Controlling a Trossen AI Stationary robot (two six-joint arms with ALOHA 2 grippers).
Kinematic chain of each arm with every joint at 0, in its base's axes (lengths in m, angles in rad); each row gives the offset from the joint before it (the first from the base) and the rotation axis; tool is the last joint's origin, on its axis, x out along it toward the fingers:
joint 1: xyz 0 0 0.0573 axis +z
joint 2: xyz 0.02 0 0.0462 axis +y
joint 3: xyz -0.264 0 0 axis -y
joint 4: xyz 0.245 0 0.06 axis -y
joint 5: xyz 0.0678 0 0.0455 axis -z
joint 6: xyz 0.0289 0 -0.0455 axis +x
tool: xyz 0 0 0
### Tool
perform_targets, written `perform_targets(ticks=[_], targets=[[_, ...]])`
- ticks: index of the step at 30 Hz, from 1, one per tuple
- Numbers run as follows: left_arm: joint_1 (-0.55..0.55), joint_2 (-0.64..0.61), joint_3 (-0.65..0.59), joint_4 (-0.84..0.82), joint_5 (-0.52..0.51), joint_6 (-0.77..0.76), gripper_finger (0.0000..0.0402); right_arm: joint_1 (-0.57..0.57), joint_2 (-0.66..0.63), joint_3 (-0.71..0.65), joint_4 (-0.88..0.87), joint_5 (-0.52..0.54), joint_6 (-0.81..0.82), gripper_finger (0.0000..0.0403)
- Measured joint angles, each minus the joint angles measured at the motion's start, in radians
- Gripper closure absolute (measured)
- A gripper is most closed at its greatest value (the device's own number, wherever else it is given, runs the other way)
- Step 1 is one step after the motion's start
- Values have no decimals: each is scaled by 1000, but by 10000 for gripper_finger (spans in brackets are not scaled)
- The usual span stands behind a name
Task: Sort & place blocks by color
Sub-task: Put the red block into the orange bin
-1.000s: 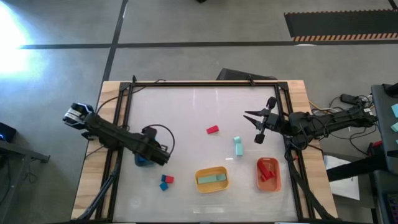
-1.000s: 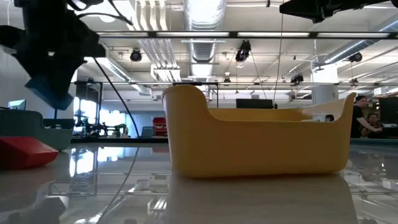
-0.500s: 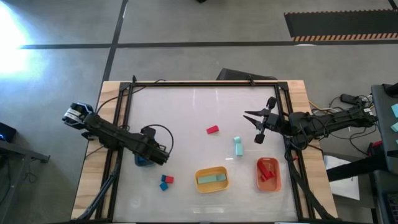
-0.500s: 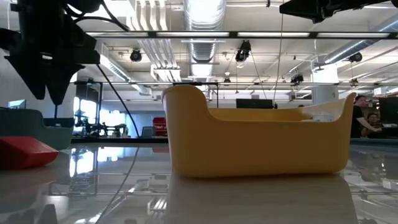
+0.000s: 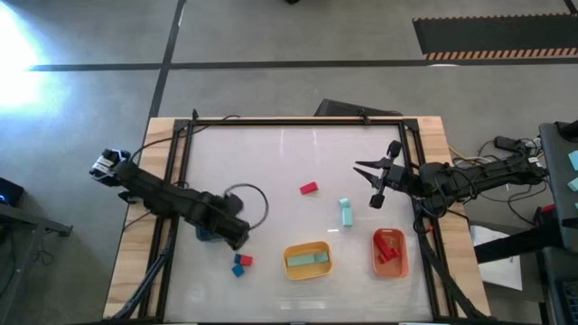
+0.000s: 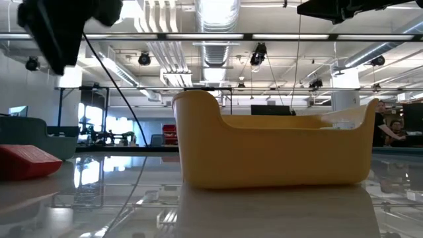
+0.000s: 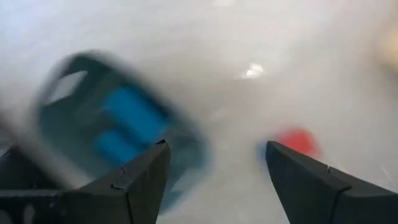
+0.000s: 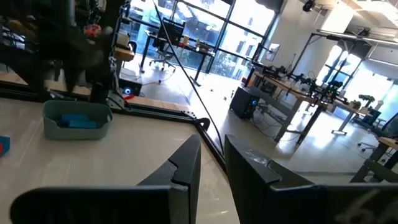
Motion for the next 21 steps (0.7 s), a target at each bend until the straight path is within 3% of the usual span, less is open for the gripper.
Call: perform_targets(ticks=[4,11,21], targets=[[-65,0,15,223,1,194,153,0,0,0,8,0,-1,339],[-174,51,-82,491,-20,237,153,0,0,0,6,0,7,339],[-181,266,-78,512,-49,381,153,0,0,0,4,0,17,339]])
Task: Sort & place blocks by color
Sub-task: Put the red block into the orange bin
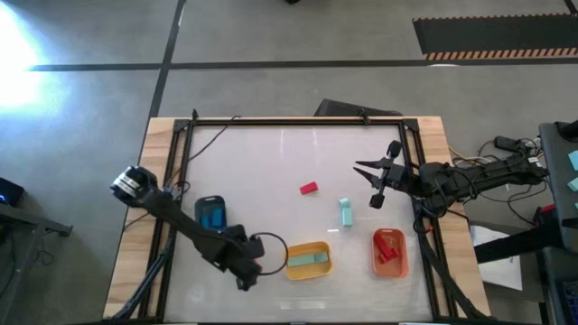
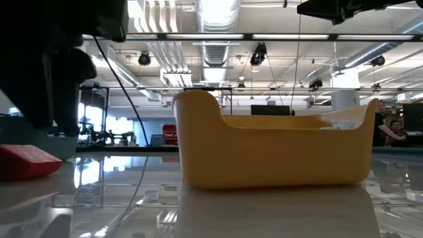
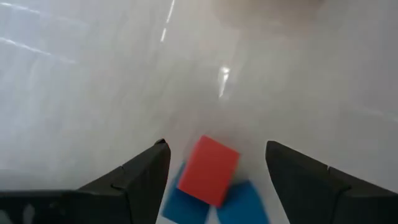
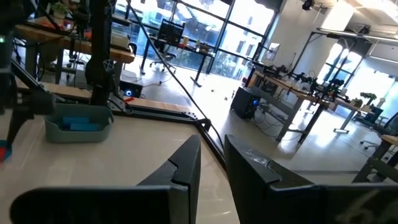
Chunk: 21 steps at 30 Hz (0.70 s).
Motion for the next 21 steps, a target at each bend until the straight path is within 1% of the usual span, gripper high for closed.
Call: perform_targets(ticks=[6,12,16,21], targets=[[11,32,-5,-32,11,13,153,0,0,0,-11,0,9,339],[11,37,-6,-51,70,30,153,0,0,0,-12,0,8,339],[11,41,-6,-51,67,34,153,0,0,0,-12,0,8,339],[11,81,-8,-26,55,69,153,0,0,0,-13,0,5,339]])
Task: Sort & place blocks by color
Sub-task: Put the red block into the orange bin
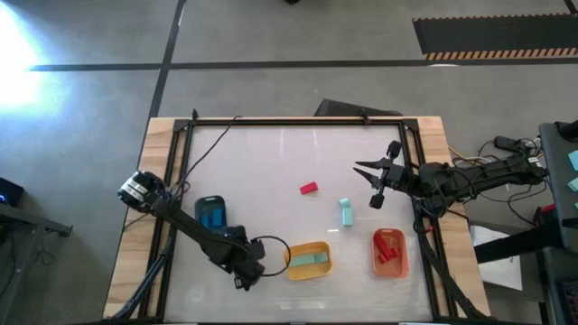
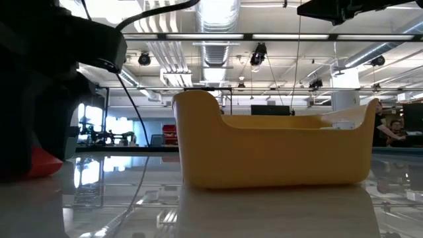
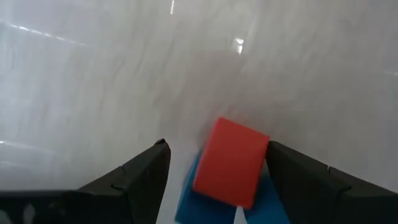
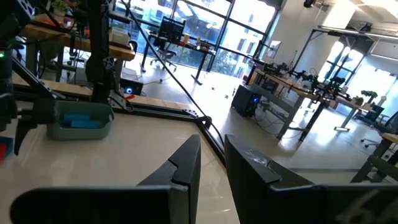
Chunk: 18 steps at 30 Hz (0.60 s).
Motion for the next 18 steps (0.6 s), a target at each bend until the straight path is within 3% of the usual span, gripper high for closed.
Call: perform_targets(ticks=[6,14,18], targets=[[0,33,1,22,0,22,171,0,0,0,0,0,3,339],[2,28,0,16,-42,36,282,0,0,0,-1,0,3,339],[11,20,-1,16,-56,50,286,0,0,0,-1,0,3,339]])
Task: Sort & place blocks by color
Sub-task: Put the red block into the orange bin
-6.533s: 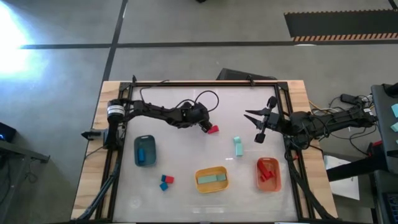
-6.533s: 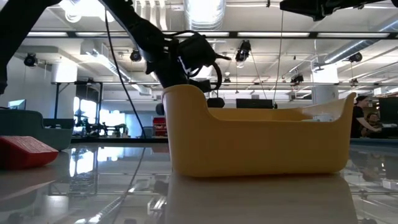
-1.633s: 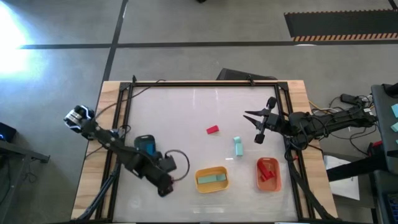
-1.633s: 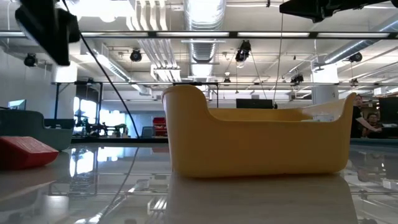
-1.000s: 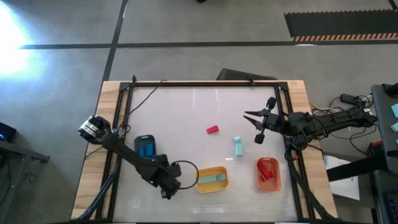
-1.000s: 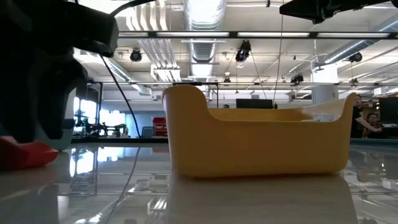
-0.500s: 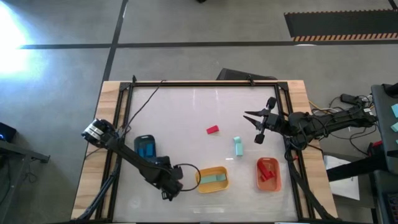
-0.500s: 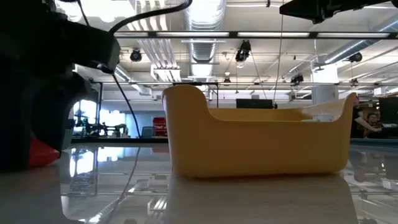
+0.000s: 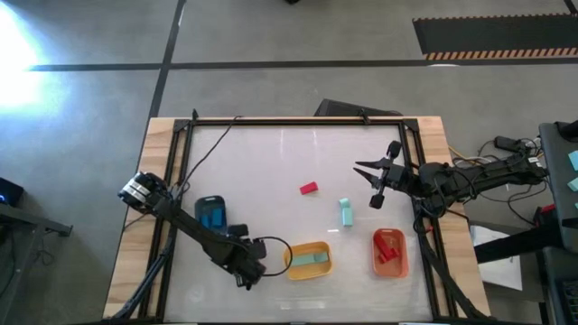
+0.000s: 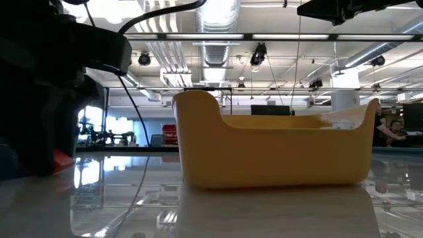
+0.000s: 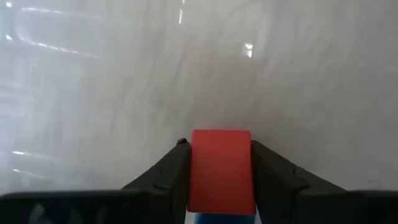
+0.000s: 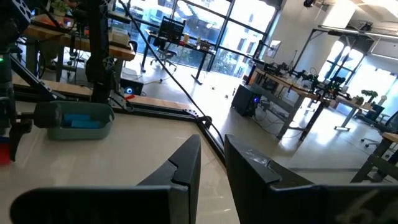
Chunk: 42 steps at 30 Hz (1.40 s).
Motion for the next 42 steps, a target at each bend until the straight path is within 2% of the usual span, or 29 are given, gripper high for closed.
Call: perform_targets(ticks=[4,11,16,20,22,27,30,33,38,42], targets=[[12,-44,4,-1,-68,31,286,0,0,0,-1,0,0,339],[46,-205,3,43,-336,181,282,0,7,0,0,-6,0,339],[98,-309,1,265,-469,369,280,0,57,0,3,-37,-29,339],[133,-339,-30,585,-469,551,279,1,134,0,79,-147,-78,339],[148,-340,-72,759,-435,633,278,8,182,1,139,-195,-103,339],[186,-340,-206,1178,-313,692,277,58,316,1,272,-215,-182,339],[208,-338,-297,1414,-293,650,277,96,399,1,391,-210,-259,339],[227,-338,-375,1582,-287,537,277,131,469,1,520,-207,-361,339],[233,-335,-477,1800,-309,365,277,146,546,1,717,-207,-484,339],[241,-333,-527,1935,-345,320,277,144,599,41,746,-206,-510,333]])
